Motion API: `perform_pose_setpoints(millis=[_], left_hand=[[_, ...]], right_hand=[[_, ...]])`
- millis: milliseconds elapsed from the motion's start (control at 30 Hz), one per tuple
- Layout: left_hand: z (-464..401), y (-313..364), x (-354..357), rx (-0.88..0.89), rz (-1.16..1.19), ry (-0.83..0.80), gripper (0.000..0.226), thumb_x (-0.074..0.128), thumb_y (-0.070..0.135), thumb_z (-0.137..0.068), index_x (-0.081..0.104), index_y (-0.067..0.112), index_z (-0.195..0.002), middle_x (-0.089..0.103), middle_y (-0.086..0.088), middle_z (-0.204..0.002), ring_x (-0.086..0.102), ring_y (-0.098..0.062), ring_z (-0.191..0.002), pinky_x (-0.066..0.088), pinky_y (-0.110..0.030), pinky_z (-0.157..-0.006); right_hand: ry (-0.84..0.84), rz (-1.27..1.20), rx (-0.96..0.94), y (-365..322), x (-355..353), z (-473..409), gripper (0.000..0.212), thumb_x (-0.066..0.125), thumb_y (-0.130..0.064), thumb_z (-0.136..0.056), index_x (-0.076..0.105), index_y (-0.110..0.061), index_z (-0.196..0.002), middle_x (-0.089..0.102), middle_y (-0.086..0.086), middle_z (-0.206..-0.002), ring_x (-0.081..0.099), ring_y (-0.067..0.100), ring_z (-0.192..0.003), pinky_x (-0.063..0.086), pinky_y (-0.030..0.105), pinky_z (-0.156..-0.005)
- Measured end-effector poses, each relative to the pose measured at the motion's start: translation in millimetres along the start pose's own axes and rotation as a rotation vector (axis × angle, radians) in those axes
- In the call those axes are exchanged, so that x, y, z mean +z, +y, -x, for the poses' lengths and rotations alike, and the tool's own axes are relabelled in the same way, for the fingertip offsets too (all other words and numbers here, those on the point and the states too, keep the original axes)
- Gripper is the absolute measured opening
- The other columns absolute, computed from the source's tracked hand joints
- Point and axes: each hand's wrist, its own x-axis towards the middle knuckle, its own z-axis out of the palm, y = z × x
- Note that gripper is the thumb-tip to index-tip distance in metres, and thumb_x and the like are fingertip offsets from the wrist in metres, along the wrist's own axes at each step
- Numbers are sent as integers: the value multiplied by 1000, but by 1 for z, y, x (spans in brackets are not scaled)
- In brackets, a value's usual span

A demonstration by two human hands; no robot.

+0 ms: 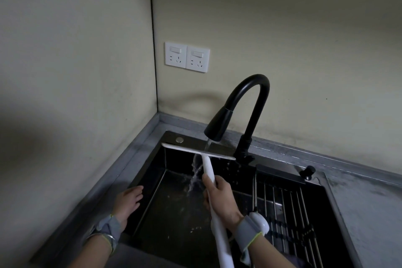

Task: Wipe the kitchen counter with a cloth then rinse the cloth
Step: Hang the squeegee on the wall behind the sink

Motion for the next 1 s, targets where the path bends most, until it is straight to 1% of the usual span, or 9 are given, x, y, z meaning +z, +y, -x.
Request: perform_pose_setpoints(millis=[167,333,500,567,633,667,767,900,1000], left_hand=[[1,-3,-11,-5,28,32,35,44,10,-99,48,-3,-132,50,-19,-137,47,-30,-128,36,-37,-106],[2,-7,-19,-22,56,61,36,44,10,-99,49,-3,-132,50,-19,-137,47,-30,-128,36,-37,-105],[2,-10,-24,-37,88,93,36,44,8,-99,48,-5,-132,49,-20,-138,45,-32,-130,35,-36,-105],[1,-11,-23,-43,90,101,36,44,7,-99,48,-5,-132,50,-21,-137,45,-32,-130,36,-36,-103],[1,-11,-22,-44,91,120,34,44,5,-98,48,-7,-130,50,-22,-135,46,-33,-129,40,-33,-97],[2,-11,-19,-44,88,127,34,44,5,-98,49,-7,-130,51,-23,-135,46,-33,-129,41,-32,-95],[3,-13,-13,-39,75,131,35,44,8,-99,49,-5,-131,50,-20,-136,46,-32,-128,37,-36,-103],[3,-13,-1,-41,43,145,33,44,8,-99,51,-3,-129,51,-17,-136,48,-30,-127,38,-36,-103],[4,-12,11,-44,26,114,33,44,7,-99,51,-3,-130,50,-17,-137,47,-30,-127,37,-36,-104]], right_hand=[[-65,29,-19,-9,24,3,24,50,-27,-96,46,-9,-81,45,-1,-52,42,7,-35,38,22,-41],[-126,60,-62,-13,43,9,24,50,-27,-96,45,-11,-79,44,0,-52,40,6,-34,36,21,-39],[-208,116,-32,-11,54,16,26,43,-35,-98,48,-13,-85,47,-1,-58,44,8,-42,40,25,-45],[-228,251,-39,-6,55,17,23,37,-35,-99,48,-18,-87,50,-1,-67,49,14,-57,43,33,-62],[-229,477,-94,2,53,18,18,36,-33,-99,49,-20,-100,58,5,-84,54,21,-77,44,36,-76],[-221,581,-124,8,49,18,21,36,-31,-99,48,-19,-110,62,9,-95,57,24,-85,44,36,-80],[-184,762,-182,19,39,19,32,37,-29,-99,42,-18,-129,61,11,-117,58,28,-106,42,33,-86],[-126,957,-205,29,18,14,43,37,-28,-99,29,-25,-141,52,8,-126,56,28,-110,43,35,-89],[-169,1128,-184,34,4,7,49,35,-23,-99,20,-25,-146,45,11,-129,52,30,-113,42,39,-89]])
